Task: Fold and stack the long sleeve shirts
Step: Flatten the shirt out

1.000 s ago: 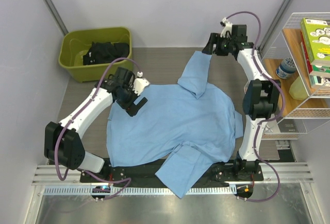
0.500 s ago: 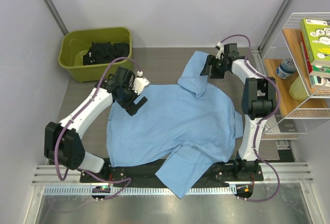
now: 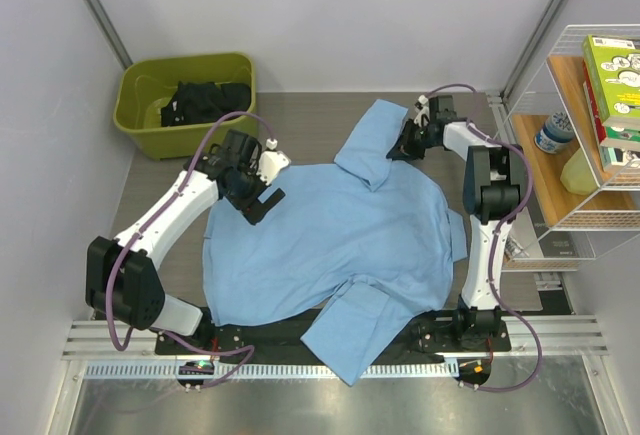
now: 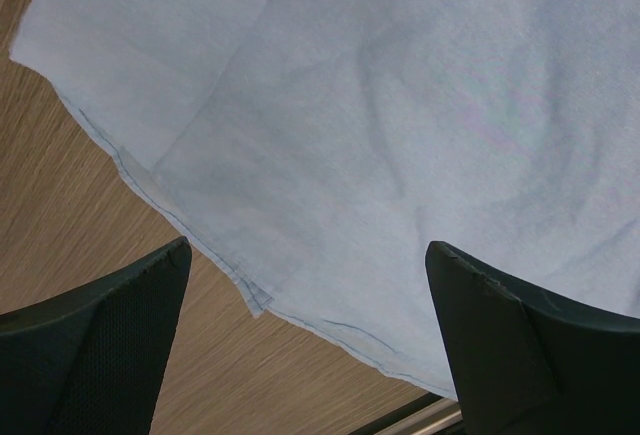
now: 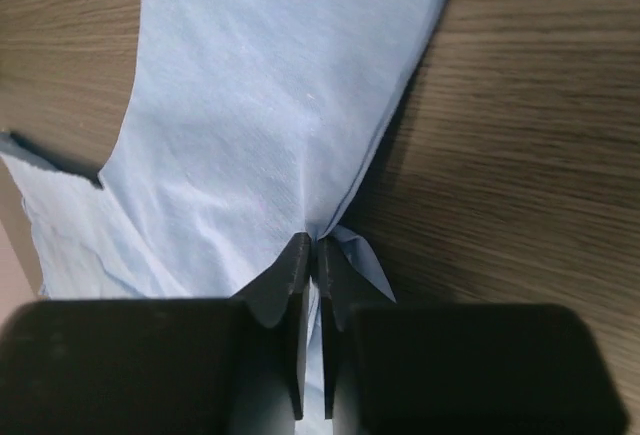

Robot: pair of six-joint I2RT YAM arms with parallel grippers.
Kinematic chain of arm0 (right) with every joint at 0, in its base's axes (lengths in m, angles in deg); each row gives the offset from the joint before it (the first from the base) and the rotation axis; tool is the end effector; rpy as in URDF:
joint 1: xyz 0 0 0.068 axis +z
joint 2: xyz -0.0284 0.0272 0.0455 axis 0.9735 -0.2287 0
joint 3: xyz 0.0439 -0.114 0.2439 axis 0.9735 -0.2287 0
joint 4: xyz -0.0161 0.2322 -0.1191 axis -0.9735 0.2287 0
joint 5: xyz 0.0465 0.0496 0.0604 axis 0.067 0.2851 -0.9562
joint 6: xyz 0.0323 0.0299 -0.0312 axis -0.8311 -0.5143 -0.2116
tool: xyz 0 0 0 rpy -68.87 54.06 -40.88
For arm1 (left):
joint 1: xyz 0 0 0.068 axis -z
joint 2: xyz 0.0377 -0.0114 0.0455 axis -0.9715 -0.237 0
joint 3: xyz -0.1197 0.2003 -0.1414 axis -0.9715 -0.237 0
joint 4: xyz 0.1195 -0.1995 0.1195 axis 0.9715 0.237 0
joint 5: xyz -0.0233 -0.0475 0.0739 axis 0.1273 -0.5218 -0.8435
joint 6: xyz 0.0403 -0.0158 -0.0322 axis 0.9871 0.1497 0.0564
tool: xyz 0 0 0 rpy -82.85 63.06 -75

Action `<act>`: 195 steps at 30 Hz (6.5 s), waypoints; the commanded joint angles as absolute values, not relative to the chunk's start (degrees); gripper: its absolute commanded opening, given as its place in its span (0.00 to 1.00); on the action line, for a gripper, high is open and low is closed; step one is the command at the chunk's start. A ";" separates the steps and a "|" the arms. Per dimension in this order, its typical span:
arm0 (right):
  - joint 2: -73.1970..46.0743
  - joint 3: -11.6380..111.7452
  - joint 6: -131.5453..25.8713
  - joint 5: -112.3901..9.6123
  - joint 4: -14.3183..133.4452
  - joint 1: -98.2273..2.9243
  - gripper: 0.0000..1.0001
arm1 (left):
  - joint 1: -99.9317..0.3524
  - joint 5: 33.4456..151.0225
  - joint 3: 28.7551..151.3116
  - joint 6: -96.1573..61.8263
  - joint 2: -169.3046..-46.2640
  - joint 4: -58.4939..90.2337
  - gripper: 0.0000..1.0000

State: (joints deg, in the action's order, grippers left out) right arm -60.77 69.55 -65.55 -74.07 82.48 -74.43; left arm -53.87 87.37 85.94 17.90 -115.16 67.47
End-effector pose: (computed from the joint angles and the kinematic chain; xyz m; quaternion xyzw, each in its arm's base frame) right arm 0.4779 0.0375 0.1494 0.0639 0.9255 0.2985 0.2242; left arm 0.2642 -0.1112 0.2727 0.3860 0.8946 -0.0268 0.2234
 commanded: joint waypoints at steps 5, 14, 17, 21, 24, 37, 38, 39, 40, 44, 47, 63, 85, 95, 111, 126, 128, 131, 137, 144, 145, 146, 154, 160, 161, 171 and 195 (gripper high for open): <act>-53.87 75.66 -71.68 -82.24 74.53 -75.55 0.01 | -54.14 88.10 84.75 19.73 -116.40 65.96 0.97; -48.93 78.83 -76.34 -81.01 66.26 -76.08 0.01 | -54.23 88.72 83.17 20.69 -120.53 63.76 0.93; -49.99 80.94 -75.21 -80.22 69.16 -76.07 0.08 | -54.23 89.16 83.69 21.04 -121.58 63.85 0.93; -50.43 77.53 -71.34 -77.33 72.24 -75.99 0.06 | -54.23 91.35 83.96 20.61 -124.04 63.33 0.86; -51.21 74.63 -68.09 -74.96 72.68 -75.99 0.06 | -54.05 94.69 84.66 19.38 -125.19 62.36 0.82; -52.02 62.15 -55.17 -63.52 75.49 -76.08 0.02 | -51.59 91.80 76.95 27.53 -130.30 66.04 0.65; -51.32 60.74 -54.99 -63.61 75.75 -75.99 0.03 | -51.50 91.80 75.45 28.94 -128.90 66.57 0.63; -50.53 57.77 -54.55 -64.57 76.02 -76.07 0.03 | -51.50 91.27 74.13 30.00 -128.10 67.10 0.62; -48.69 56.35 -54.37 -65.10 76.54 -75.99 0.03 | -51.59 90.66 72.90 31.66 -127.40 67.45 0.61; -42.90 50.02 -53.93 -67.82 79.96 -76.08 0.06 | -51.68 88.99 66.57 35.98 -123.97 70.61 0.55; -38.76 46.85 -54.37 -72.30 80.76 -75.99 0.14 | -52.21 88.02 63.23 39.84 -120.45 71.93 0.54; -54.29 73.38 -41.03 -58.53 83.31 -74.94 0.96 | -52.91 98.03 80.17 34.68 -114.47 74.85 1.00; -57.20 100.18 -29.93 -50.43 83.17 -70.27 0.01 | -53.00 96.19 83.34 29.57 -115.87 66.50 0.99; -57.89 100.45 -31.08 -46.38 51.69 -69.66 0.01 | -53.26 96.72 81.85 25.35 -116.40 63.15 0.99; -78.72 115.84 3.27 -30.39 24.80 -54.65 0.01 | -53.35 94.61 81.32 21.31 -118.16 61.65 0.99; -60.03 107.50 -15.00 -41.97 63.72 -54.62 1.00 | -58.27 97.77 83.51 17.35 -120.70 62.09 1.00; -53.64 101.61 -13.51 -46.98 72.02 -57.25 1.00 | -59.41 98.21 84.74 17.09 -122.02 62.62 1.00; -48.42 95.37 -11.50 -57.31 90.12 -61.38 1.00 | -60.91 100.14 87.38 18.75 -125.45 65.52 1.00; -45.42 83.95 -10.68 -64.31 111.51 -65.00 0.79 | -61.35 100.33 90.63 21.84 -131.86 67.98 0.95; -48.76 71.21 -15.61 -64.67 112.06 -68.51 0.52 | -61.35 100.24 97.40 25.52 -140.21 74.48 0.89; -49.19 70.23 -15.70 -64.40 112.05 -69.04 0.50 | -61.43 100.15 97.41 26.31 -140.57 74.66 0.89; -49.72 69.09 -15.70 -64.05 111.88 -69.22 0.47 | -61.35 100.06 96.97 26.75 -140.83 74.49 0.88; -46.74 56.70 -14.91 -60.63 111.09 -70.45 0.46 | -60.82 101.64 94.42 29.92 -143.12 77.65 0.82; -40.43 47.20 -10.96 -61.14 114.24 -70.89 0.52 | -57.40 101.99 85.30 31.50 -138.39 78.71 0.80; -39.45 47.28 -10.43 -62.63 116.25 -71.06 0.54 | -57.22 102.69 84.58 31.16 -137.94 78.71 0.80; -40.23 68.42 -10.86 -67.21 122.87 -76.07 0.55 | -62.29 110.05 95.89 25.79 -135.03 78.97 0.84; -60.45 82.71 -21.94 -73.01 112.58 -77.49 0.55 | -68.56 108.85 109.10 25.97 -142.59 76.42 0.85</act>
